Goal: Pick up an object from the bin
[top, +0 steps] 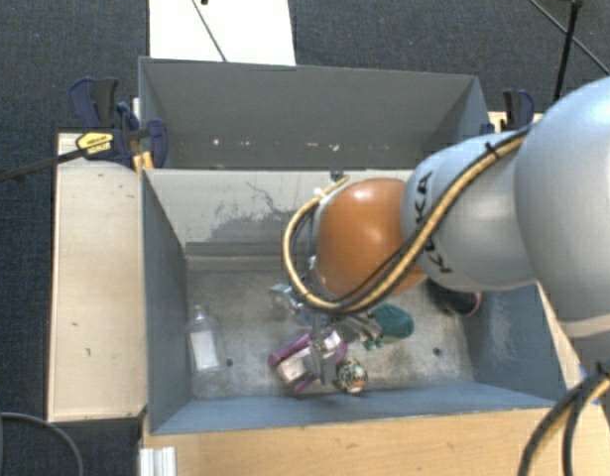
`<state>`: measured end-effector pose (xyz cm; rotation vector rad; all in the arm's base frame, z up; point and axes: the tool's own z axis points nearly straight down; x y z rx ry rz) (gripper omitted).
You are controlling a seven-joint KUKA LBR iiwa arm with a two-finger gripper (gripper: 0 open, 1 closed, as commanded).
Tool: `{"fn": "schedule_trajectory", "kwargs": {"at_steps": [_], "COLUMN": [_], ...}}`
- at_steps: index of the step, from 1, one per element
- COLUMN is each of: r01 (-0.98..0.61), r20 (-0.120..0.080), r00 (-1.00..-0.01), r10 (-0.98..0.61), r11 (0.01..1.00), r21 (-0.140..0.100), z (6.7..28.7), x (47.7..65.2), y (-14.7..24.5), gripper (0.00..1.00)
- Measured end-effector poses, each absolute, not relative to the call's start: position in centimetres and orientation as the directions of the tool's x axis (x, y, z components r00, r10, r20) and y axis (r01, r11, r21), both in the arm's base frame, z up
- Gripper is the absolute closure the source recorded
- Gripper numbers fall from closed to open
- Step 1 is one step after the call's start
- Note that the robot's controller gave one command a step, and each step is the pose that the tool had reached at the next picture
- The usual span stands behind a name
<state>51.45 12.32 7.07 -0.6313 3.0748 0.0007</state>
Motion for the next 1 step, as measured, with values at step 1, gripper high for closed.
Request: {"fn": "schedule_trajectory", "kwargs": {"at_steps": [1], "r01": [-0.389], "r20": [0.0], "r00": [-0.921], "r10": [-0.389], "r11": [0.921], "r21": [0.001], "z": [10.19], "x": [49.16], "y": [11.76], "gripper": [0.0]}}
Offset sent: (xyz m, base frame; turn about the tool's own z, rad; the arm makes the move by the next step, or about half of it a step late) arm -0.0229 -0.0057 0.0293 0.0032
